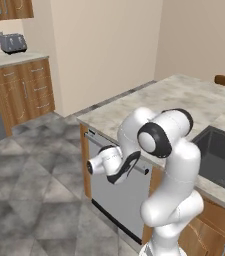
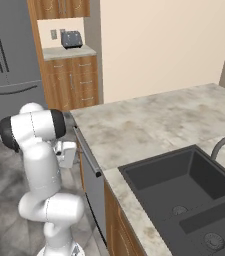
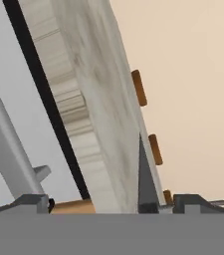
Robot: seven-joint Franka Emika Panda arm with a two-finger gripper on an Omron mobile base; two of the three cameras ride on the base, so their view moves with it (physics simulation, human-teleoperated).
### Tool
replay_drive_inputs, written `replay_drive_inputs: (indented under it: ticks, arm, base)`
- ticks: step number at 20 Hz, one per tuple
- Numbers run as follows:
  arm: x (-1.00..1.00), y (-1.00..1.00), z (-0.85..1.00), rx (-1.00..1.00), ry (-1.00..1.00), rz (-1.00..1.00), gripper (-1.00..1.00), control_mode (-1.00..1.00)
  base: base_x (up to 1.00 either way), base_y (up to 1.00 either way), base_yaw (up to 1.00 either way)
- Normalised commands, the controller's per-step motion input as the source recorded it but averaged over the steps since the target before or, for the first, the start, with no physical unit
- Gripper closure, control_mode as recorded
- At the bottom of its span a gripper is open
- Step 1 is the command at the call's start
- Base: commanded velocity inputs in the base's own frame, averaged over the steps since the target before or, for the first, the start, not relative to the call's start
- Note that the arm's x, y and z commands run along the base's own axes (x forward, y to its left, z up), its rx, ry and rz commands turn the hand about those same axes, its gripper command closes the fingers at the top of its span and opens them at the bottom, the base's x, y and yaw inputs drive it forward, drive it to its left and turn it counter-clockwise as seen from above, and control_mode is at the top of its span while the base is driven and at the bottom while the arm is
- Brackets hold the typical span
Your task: Open the dishwasher door and pull out the top rack.
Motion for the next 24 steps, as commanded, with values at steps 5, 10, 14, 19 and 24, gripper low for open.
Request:
replay_drive_inputs:
  ticks: [5, 10, 14, 19, 24]
  arm:
    - [0.24, 0.0, -0.48, -0.03, -0.12, 0.06, -1.0, -1.0]
    - [0.31, 0.02, -0.36, -0.01, -0.08, 0.0, -1.0, -1.0]
    - [0.53, 0.07, -0.27, 0.0, -0.02, 0.0, -1.0, -1.0]
    - [0.51, 0.05, -0.25, 0.0, -0.01, 0.0, -1.0, -1.0]
    - [0.32, 0.04, -0.45, 0.0, -0.04, 0.0, -1.0, -1.0]
  base:
    - [0.0, 0.0, 0.0]
    - [0.0, 0.0, 0.0]
    - [0.0, 0.0, 0.0]
    - [0.0, 0.0, 0.0]
    - [0.0, 0.0, 0.0]
